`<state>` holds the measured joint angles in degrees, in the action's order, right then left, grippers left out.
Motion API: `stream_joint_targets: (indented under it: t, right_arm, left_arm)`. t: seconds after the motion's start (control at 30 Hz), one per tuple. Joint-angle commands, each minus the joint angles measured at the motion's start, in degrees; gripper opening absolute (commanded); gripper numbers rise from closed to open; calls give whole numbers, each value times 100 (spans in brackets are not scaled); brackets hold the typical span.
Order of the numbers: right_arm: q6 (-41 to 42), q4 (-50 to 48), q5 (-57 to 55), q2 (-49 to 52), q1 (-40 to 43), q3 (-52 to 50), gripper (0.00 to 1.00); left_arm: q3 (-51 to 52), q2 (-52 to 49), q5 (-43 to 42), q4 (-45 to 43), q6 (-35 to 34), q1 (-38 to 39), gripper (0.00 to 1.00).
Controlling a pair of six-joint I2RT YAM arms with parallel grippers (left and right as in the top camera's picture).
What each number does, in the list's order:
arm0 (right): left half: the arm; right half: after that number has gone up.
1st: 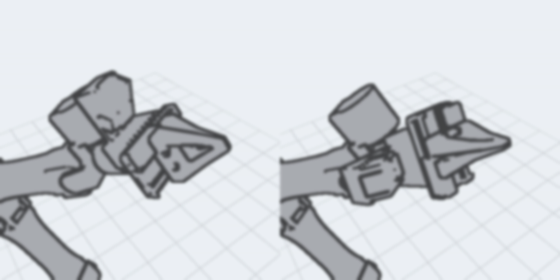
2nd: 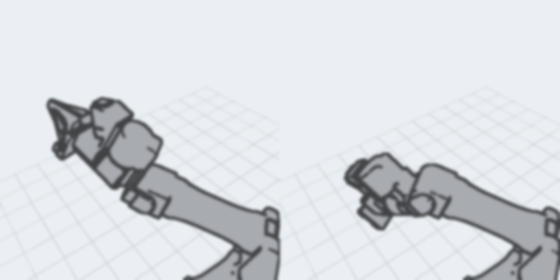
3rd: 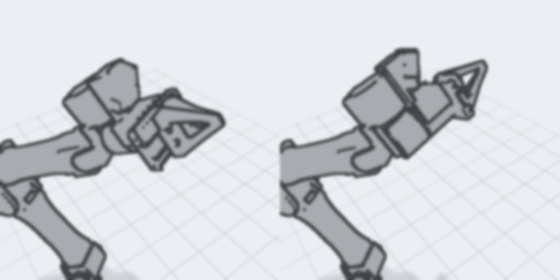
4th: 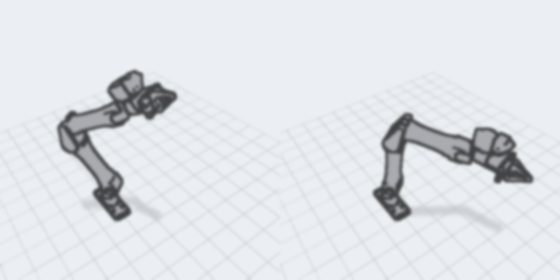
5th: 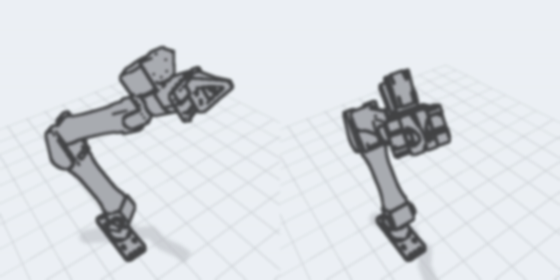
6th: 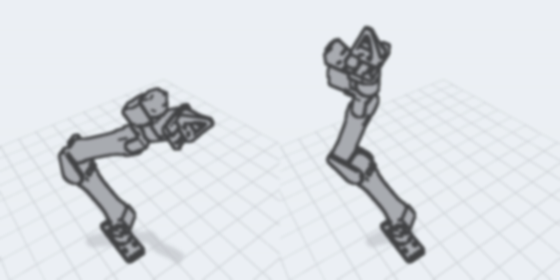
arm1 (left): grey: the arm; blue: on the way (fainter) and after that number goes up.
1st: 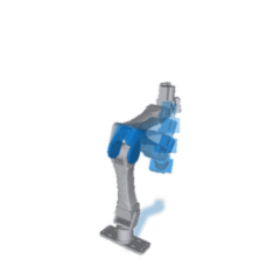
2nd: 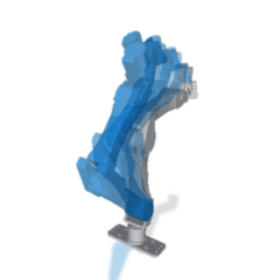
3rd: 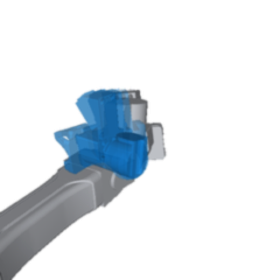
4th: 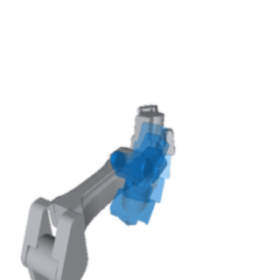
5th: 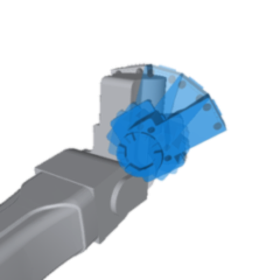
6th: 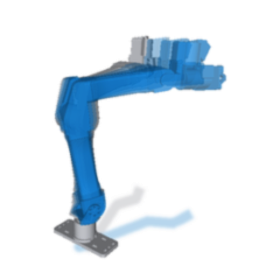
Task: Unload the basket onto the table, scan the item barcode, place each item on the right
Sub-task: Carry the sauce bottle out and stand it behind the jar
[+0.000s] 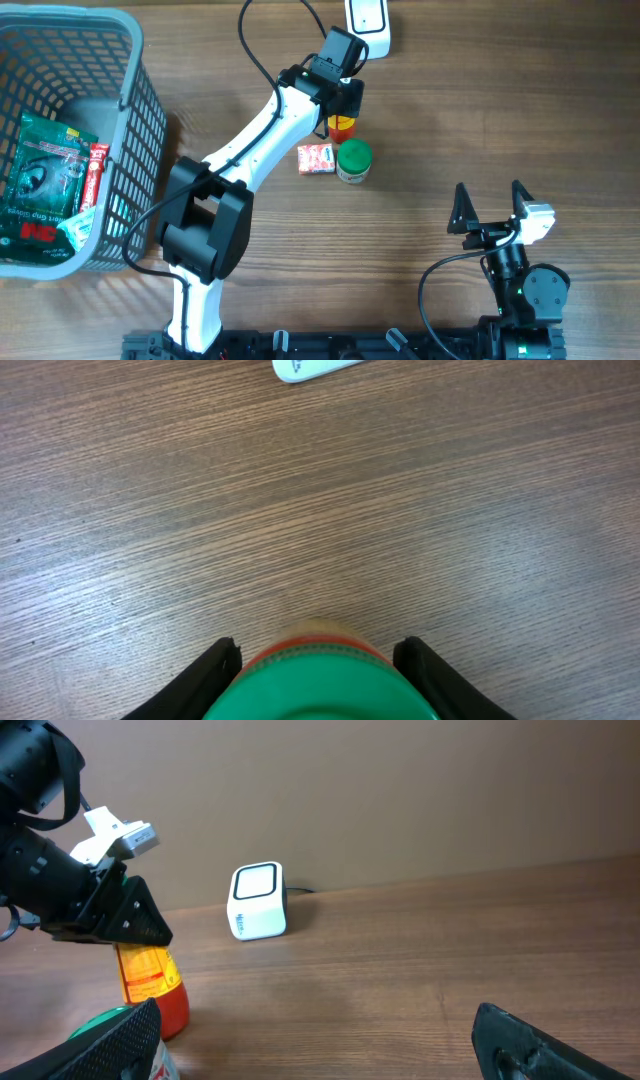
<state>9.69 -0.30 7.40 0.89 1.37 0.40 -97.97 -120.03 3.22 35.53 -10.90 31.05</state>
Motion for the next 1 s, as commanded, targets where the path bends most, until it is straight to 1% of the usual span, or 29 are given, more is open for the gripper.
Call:
stream_joint_targets:
  t: [0.0, 0.43, 0.7, 0.77, 0.83, 0.9, 0.97]
  right_arm:
    - [-57, -26, -37, -46, -22, -11, 100]
    - [-57, -26, -35, -46, -22, -11, 100]
    - [-59, -24, -37, -46, -22, -11, 100]
    - [-59, -26, -37, -46, -22, -11, 100]
    - [-57, -24, -37, -46, -22, -11, 100]
    - [-55, -26, -37, -46, -22, -11, 100]
    - [-57, -26, -35, -46, -22, -11, 100]
  left_arm:
    - [-26, -149, 33, 63, -101, 35, 45]
    - [-26, -149, 31, 140, -308, 35, 47]
    - [-26, -146, 31, 157, -308, 35, 55]
    - [-26, -136, 31, 160, -308, 35, 59]
    - [-26, -101, 31, 157, -308, 35, 72]
    - [-26, -24, 31, 157, -308, 35, 78]
    - [-26, 48, 31, 157, -306, 35, 82]
